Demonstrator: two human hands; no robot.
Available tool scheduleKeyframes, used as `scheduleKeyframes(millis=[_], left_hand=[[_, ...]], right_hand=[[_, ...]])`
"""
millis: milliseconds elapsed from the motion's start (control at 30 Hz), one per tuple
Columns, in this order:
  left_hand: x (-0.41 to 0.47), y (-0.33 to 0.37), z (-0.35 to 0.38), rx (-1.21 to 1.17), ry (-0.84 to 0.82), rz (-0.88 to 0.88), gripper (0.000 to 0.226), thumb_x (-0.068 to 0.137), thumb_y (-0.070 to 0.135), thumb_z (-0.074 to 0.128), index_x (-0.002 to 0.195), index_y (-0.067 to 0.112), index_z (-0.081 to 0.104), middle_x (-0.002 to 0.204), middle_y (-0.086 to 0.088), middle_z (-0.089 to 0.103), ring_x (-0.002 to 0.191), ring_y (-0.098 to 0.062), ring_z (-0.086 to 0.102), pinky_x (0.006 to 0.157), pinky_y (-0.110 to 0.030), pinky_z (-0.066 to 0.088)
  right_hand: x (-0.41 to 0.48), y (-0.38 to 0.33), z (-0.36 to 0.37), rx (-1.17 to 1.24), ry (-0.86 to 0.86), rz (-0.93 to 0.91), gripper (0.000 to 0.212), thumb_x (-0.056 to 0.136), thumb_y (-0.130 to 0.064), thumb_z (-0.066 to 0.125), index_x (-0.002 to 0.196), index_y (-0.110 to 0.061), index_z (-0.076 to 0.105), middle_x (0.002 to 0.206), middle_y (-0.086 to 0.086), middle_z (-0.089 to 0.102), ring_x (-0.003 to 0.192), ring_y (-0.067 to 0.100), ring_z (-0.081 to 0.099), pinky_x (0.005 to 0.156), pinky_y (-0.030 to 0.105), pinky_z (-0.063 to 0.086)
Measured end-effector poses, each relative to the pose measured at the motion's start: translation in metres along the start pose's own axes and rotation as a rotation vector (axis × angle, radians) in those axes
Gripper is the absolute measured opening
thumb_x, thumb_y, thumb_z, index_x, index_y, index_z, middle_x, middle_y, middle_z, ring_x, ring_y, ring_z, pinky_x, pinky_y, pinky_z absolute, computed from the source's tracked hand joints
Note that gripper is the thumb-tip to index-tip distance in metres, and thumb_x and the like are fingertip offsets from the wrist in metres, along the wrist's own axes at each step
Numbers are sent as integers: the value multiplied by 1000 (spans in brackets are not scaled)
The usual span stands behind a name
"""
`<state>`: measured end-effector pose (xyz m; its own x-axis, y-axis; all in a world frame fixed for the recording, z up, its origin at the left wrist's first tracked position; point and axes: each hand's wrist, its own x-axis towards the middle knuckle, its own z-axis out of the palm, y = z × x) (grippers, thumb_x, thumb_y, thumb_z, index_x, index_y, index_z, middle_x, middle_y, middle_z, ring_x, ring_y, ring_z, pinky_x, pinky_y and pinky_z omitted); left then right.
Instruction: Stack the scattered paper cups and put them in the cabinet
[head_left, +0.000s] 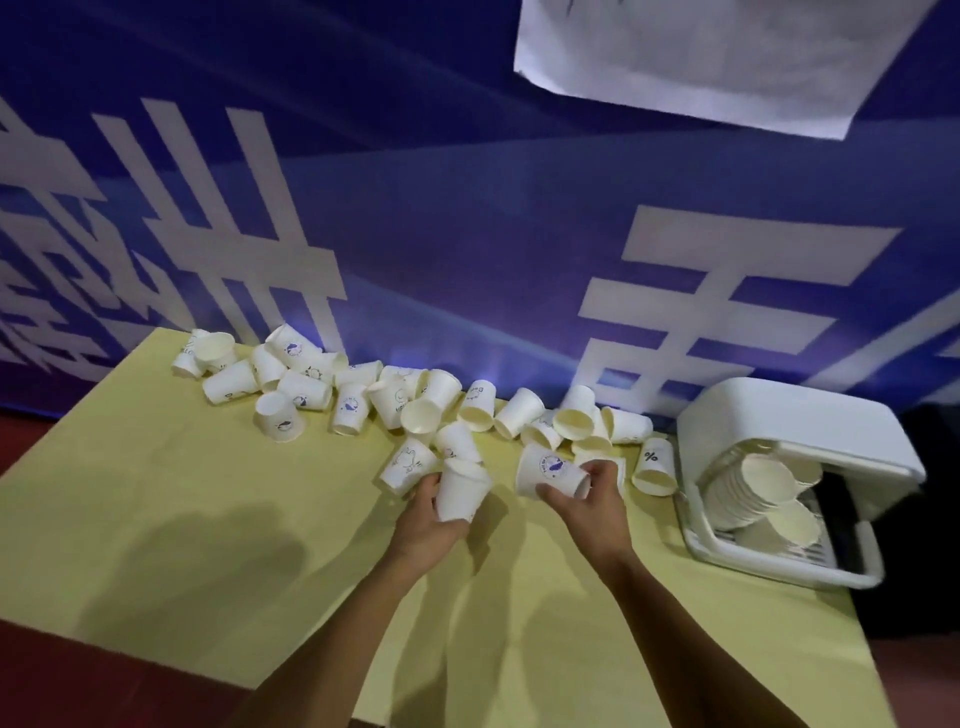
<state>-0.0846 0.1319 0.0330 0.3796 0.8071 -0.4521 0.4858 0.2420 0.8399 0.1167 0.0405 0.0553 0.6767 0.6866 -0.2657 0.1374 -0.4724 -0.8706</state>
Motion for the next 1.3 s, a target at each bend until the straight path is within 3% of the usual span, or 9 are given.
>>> scheduleKeyframes(millis=[167,267,600,733,933,1033,1100,1167,1300], left_hand=[[12,21,43,-64,-166,-14,69,78,15,71,132,36,33,107,7,61,95,-9,60,76,-29,49],[14,32,72,-48,-289,-5,64,81,12,69,129,34,32,106,5,61,92,-12,62,68,-26,46],[3,78,151,-39,-414,126,66,75,22,79,125,43,41,113,6,63,97,-13,64,79,-35,56],[-17,84,190,-137,-393,124,68,69,32,78,127,44,46,117,6,66,100,-12,67,88,-39,56],[-64,58,267,-207,-338,74,66,70,30,81,129,37,53,117,10,70,99,-5,69,84,-30,54],[-70,51,300,-174,-286,23,61,65,38,83,120,37,56,118,10,69,99,-3,68,86,-30,53],[-70,52,316,-167,-256,-4,64,60,42,84,117,36,56,118,11,69,101,-5,68,90,-35,54],[-72,56,327,-165,-237,-15,70,56,44,84,119,34,56,118,11,69,103,-7,68,94,-39,54],[-65,60,338,-154,-234,-32,77,55,41,84,125,27,54,120,5,69,106,-12,67,93,-38,53]], right_hand=[[-15,26,-42,29,171,44,63,75,-23,86,119,-21,42,97,-6,64,82,7,64,63,20,46],[-27,39,-64,38,265,57,57,76,-20,86,115,-21,45,96,-3,65,81,13,65,67,28,51],[-43,67,-129,207,480,114,51,71,-40,87,102,-22,50,98,-1,68,89,17,67,78,38,54],[-44,82,-163,395,437,91,41,82,-32,83,110,-31,54,102,1,73,90,15,72,76,29,53],[-38,145,-241,503,291,120,39,86,-31,78,121,-27,62,106,3,75,99,20,72,84,37,57],[-27,168,-273,431,237,102,30,82,-32,76,109,-23,66,98,-5,72,98,19,69,86,38,57],[-18,176,-287,388,210,100,23,85,-21,77,104,-17,64,91,-10,69,92,15,67,78,28,53],[-8,178,-299,342,187,102,27,83,-18,79,105,-18,63,95,-10,71,93,14,68,76,26,52],[20,182,-308,234,146,77,53,73,-24,83,120,-26,60,109,-9,73,102,11,70,90,39,57]])
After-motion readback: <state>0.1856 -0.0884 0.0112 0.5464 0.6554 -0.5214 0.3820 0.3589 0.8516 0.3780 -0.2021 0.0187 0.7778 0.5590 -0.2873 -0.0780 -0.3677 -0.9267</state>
